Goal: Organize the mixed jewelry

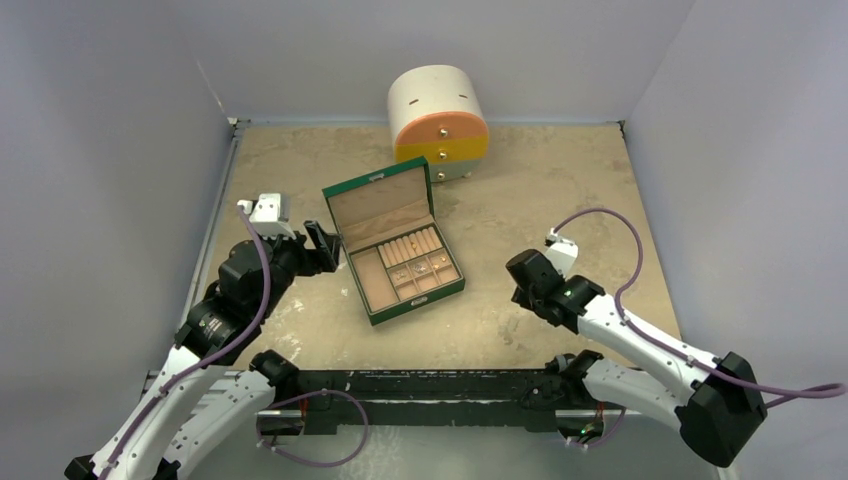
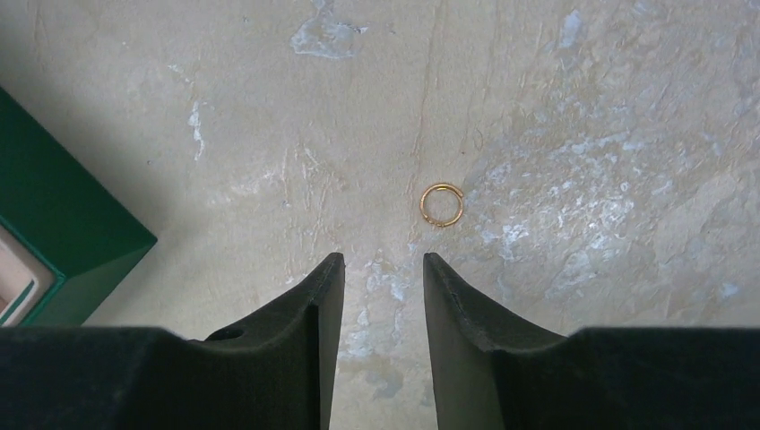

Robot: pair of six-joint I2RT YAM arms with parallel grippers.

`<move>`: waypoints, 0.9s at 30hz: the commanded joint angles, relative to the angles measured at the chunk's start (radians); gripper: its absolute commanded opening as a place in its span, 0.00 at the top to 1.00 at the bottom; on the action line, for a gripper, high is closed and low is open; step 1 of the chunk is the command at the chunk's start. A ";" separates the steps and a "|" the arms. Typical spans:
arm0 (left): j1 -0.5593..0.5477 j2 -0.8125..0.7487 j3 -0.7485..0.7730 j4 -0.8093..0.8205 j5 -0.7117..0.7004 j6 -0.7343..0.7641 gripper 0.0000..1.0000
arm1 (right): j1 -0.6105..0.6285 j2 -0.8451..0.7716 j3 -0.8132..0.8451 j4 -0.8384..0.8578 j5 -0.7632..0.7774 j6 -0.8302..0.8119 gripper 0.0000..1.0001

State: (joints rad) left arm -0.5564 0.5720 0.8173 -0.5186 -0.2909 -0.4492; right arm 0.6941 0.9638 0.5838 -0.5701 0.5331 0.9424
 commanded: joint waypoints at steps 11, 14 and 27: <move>0.007 0.004 0.011 0.029 0.006 0.017 0.23 | -0.109 0.082 -0.026 0.081 0.005 0.090 0.62; 0.007 0.006 0.010 0.028 0.006 0.017 0.23 | -0.123 0.085 -0.039 0.077 -0.002 0.128 0.63; 0.007 0.006 0.011 0.026 0.006 0.017 0.23 | -0.149 0.116 -0.077 -0.006 -0.003 0.367 0.68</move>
State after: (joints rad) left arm -0.5564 0.5758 0.8173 -0.5186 -0.2909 -0.4492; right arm 0.5503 1.0714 0.5171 -0.5354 0.5190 1.2045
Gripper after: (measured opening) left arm 0.770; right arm 0.322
